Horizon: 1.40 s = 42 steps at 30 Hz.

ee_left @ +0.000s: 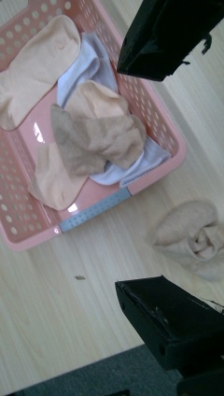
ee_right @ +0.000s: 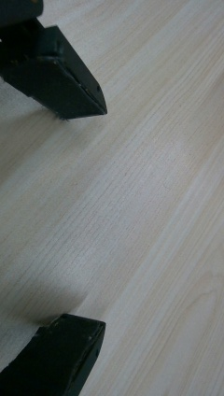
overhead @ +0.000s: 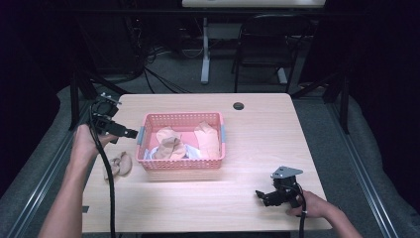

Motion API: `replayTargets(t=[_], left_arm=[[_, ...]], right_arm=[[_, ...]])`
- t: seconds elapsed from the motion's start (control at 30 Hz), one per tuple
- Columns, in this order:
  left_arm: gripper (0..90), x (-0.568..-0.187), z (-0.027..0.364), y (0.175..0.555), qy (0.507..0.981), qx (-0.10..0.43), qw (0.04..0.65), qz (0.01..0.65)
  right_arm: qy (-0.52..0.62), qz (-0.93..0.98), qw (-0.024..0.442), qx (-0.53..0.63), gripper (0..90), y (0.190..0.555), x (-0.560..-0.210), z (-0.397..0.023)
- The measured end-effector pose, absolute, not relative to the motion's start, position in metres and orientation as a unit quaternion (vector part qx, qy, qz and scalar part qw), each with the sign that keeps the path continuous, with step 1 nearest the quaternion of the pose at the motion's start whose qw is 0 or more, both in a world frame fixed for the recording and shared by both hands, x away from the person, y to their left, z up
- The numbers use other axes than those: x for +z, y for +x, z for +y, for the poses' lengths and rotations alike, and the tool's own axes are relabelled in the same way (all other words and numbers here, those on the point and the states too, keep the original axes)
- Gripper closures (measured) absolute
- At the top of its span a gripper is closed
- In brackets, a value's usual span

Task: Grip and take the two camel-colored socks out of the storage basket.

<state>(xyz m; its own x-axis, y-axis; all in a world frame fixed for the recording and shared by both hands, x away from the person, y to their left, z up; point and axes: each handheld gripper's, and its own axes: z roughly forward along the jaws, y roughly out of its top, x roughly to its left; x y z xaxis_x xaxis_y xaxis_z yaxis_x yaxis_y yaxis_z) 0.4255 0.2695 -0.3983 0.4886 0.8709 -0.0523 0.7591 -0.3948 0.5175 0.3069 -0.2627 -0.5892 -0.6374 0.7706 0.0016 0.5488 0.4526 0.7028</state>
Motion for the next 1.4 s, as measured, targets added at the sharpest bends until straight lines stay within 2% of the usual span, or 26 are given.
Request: replayTargets(t=[0.37, 1.07, 1.23, 1.27, 1.33, 1.4], left_arm=[[0.0, -0.412, 0.234, 0.446, 0.842, 0.093, 0.241, 0.473], [1.0, -0.478, 0.185, 0.480, 0.853, 0.066, 0.216, 0.471], [8.3, -0.493, 0.169, 0.483, 0.863, 0.054, 0.195, 0.463], [20.0, -0.496, 0.166, 0.484, 0.867, 0.053, 0.186, 0.460], [23.0, -0.504, 0.160, 0.486, 0.868, 0.053, 0.172, 0.463], [34.7, -0.509, 0.158, 0.487, 0.869, 0.050, 0.159, 0.466]], right_arm=[[0.394, 0.837, 0.161, 0.344, 0.0, 0.307, -0.589, -0.263], [0.393, 0.837, 0.161, 0.343, 0.0, 0.307, -0.589, -0.263], [0.393, 0.837, 0.161, 0.344, 0.0, 0.307, -0.589, -0.263], [0.393, 0.837, 0.161, 0.344, 0.0, 0.307, -0.589, -0.263], [0.393, 0.837, 0.161, 0.344, 0.0, 0.307, -0.589, -0.263], [0.393, 0.837, 0.161, 0.344, 0.0, 0.307, -0.589, -0.263]])
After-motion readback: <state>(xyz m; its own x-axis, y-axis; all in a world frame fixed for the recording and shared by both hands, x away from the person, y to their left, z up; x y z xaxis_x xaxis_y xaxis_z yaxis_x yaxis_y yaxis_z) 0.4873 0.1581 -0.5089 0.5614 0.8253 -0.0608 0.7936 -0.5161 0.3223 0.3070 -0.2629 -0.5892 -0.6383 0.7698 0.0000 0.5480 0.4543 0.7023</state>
